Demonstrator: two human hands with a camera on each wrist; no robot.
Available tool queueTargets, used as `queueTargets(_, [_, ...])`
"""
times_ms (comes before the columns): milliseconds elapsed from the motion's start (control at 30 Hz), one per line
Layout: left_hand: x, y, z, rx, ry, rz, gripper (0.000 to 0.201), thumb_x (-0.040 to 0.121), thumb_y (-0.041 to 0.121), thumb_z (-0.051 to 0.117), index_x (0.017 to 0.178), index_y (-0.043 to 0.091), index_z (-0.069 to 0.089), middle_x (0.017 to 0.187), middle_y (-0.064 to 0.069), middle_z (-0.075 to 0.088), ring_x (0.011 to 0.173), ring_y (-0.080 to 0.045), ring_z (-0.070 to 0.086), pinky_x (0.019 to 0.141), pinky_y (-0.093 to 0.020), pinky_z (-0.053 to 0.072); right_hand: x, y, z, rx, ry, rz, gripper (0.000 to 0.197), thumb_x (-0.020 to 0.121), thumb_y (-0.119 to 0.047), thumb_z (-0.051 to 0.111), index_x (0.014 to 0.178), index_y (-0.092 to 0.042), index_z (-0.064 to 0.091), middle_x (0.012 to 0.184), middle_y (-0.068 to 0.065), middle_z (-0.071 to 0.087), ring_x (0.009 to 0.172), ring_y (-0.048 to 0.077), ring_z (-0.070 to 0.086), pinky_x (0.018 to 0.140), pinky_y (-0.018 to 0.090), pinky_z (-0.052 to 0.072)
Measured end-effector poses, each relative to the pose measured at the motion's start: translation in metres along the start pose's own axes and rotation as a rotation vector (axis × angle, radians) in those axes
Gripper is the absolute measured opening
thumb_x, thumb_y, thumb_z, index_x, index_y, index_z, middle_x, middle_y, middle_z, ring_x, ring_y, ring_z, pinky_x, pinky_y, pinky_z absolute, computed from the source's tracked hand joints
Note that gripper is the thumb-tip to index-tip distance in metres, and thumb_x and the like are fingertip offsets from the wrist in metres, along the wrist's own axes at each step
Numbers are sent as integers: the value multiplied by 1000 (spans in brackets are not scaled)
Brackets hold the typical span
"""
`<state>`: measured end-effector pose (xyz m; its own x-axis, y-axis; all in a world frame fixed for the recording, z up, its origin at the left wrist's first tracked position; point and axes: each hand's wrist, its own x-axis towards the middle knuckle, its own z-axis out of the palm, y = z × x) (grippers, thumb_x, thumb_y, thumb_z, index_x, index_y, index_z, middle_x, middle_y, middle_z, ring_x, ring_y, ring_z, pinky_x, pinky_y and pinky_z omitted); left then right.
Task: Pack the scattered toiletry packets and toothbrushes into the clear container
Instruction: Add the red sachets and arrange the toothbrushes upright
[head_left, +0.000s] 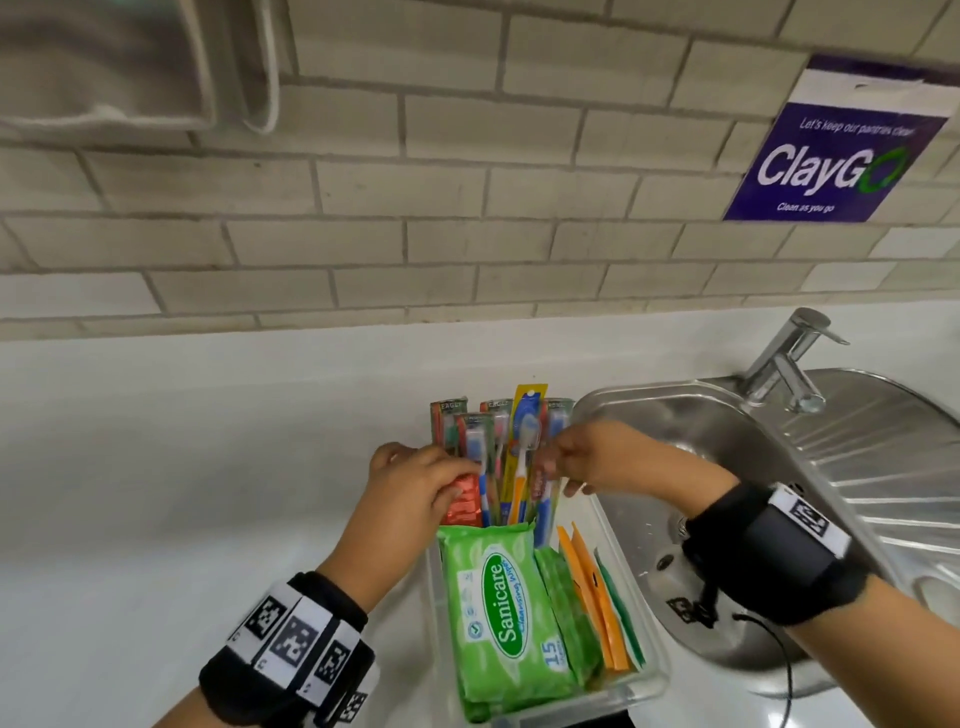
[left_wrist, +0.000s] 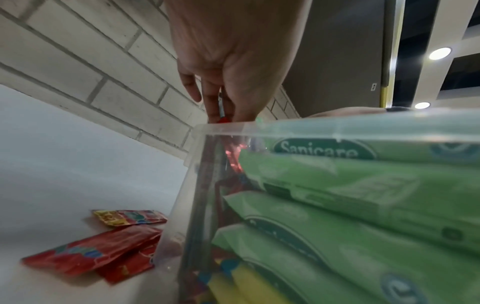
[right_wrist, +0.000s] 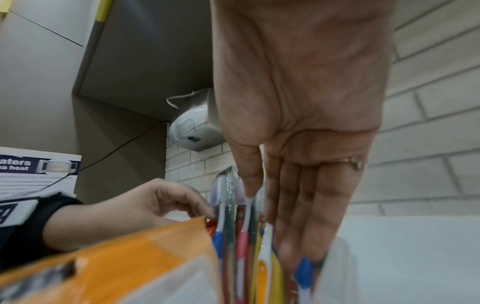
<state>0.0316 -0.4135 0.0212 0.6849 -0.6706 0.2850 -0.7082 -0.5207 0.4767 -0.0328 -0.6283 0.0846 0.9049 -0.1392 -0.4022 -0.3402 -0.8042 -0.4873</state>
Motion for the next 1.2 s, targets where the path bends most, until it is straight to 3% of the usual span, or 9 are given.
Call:
queueTargets(100, [1, 2, -5, -151, 82, -35, 12, 77, 15, 70, 88, 20, 67, 87, 14, 66, 79, -10, 48, 82, -24, 36, -9, 21, 3, -68, 340, -69, 22, 84, -32, 64, 90, -10, 67, 86, 4, 72, 75, 20, 66, 71, 32, 53])
queueTargets(167, [2, 0, -9, -227, 105, -48, 10, 76, 10, 70, 84, 16, 66, 81, 16, 60, 81, -12, 49, 75, -15, 35, -14, 33, 13, -104, 464, -60, 34, 77, -41, 69, 99, -15, 63, 100, 5, 67, 87, 19, 61, 77, 32, 51])
queueTargets(300, [4, -1, -7, -226, -76, 13, 13, 75, 4, 70, 78, 17, 66, 80, 8, 65, 80, -9, 57, 72, -17, 44, -19, 44, 45, -44, 256, 67, 79, 79, -45, 66, 141, -14, 28, 138, 8, 49, 122, 23, 51, 99, 32, 44])
queueTargets(367, [3, 0, -4, -229, -161, 22, 17, 73, 2, 71, 76, 18, 67, 77, 13, 62, 76, 0, 57, 69, -6, 41, -16, 43, 59, 127, 148, 115, 71, 89, -30, 58, 145, -15, 17, 122, 12, 58, 106, 23, 59, 85, 26, 44])
queueTargets(433, [4, -2, -5, -297, -119, -7, 18, 72, 0, 72, 76, 16, 68, 74, 18, 60, 80, 2, 58, 69, -4, 43, -14, 43, 64, 231, 145, 159, 58, 93, -20, 49, 143, -16, 19, 97, 11, 61, 81, 20, 58, 73, 24, 40])
queueTargets(600, [5, -6, -21, -367, 54, -15, 24, 71, 1, 75, 73, 22, 64, 82, 12, 64, 78, -4, 59, 71, -10, 45, -13, 45, 66, 272, 161, 152, 46, 95, -18, 45, 138, -17, 26, 75, 1, 57, 56, 6, 49, 49, 19, 36])
queueTargets(867, [-3, 7, -33, -308, 123, 72, 25, 75, 4, 71, 75, 27, 62, 84, 15, 61, 82, -6, 57, 75, -21, 46, -12, 45, 66, 313, 162, 162, 45, 95, -18, 44, 138, -18, 28, 76, 0, 56, 57, 6, 49, 50, 19, 36])
queueTargets(1000, [-2, 15, -32, -441, 129, 33, 19, 74, 5, 73, 72, 23, 64, 81, 7, 64, 79, -11, 61, 73, -15, 47, -13, 43, 66, 317, 158, 168, 44, 96, -17, 44, 136, -18, 28, 69, -5, 54, 53, 5, 48, 47, 16, 36])
queueTargets(1200, [9, 3, -7, -229, -196, -35, 18, 75, 5, 71, 77, 24, 71, 77, 11, 68, 72, 3, 62, 65, -5, 46, -13, 43, 66, 313, 155, 167, 44, 96, -17, 43, 137, -18, 27, 68, -5, 54, 51, 5, 48, 46, 15, 36])
